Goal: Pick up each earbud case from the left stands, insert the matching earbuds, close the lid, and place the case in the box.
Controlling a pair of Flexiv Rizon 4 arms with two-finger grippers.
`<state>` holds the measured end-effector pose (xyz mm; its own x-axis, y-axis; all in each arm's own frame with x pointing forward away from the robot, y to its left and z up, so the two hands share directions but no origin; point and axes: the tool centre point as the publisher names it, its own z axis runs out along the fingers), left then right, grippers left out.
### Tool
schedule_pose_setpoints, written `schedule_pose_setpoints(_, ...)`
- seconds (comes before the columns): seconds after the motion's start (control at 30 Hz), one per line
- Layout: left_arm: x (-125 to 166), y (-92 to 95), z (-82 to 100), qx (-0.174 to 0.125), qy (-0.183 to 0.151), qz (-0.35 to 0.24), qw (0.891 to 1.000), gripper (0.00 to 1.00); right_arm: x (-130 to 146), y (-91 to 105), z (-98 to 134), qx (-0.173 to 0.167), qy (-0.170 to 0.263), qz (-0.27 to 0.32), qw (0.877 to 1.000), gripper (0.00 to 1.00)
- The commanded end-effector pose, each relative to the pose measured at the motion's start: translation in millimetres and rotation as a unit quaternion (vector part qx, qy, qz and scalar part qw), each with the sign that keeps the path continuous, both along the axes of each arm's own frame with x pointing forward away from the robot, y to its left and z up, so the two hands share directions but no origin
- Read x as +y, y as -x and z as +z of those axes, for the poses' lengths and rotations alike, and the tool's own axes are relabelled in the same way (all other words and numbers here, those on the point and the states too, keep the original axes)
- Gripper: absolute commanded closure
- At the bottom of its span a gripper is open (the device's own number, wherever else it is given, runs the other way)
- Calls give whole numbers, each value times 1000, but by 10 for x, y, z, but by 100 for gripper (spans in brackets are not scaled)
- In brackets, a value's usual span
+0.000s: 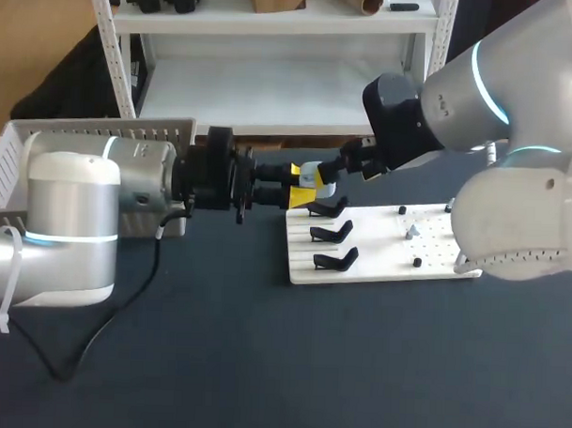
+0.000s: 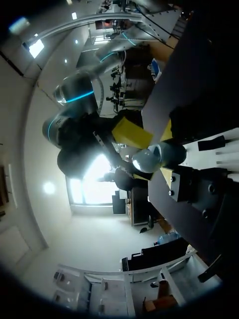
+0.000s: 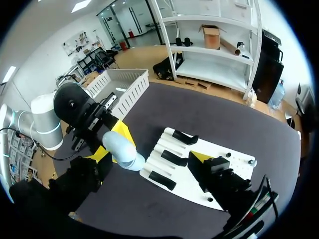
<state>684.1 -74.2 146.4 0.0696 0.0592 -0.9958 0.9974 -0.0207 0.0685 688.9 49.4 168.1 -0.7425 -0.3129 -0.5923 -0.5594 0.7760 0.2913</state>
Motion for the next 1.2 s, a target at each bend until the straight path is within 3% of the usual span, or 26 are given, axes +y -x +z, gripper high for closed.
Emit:
schedule_pose_setpoints(0.03,-2,-12,-10,0,1,-1,1000,100,-1,-15,88,-11,1,-8,1000,0)
schedule_pose_setpoints(0.23,-2,-12,-10,0,1,-1,1000,100,-171,-57,318,-40,-5,-25,999,0)
schedule_pose_setpoints(0.4,-2,-12,-10,0,1,-1,1000,100,-499,-83,361,-60,29,-52,996,0)
schedule_pose_setpoints(0.7,-2,-12,-10,0,1,-1,1000,100,-1154,-190,146,-71,149,-117,979,0)
schedule_pose_setpoints(0.93,-2,-12,-10,0,1,-1,1000,100,-1494,-234,-157,-35,227,-137,963,0)
schedule_pose_setpoints(0.97,-2,-12,-10,0,1,-1,1000,100,-1519,-238,-180,-31,232,-138,962,2)
schedule_pose_setpoints(1.03,-2,-12,-10,0,1,-1,1000,100,-1583,-248,-251,-20,245,-139,959,14)
schedule_pose_setpoints(1.13,-2,-12,-10,0,1,-1,1000,100,-1663,-286,-352,-2,259,-140,956,18)
schedule_pose_setpoints(1.2,-2,-12,-10,0,1,-1,1000,100,-1709,-315,-422,10,262,-141,955,29)
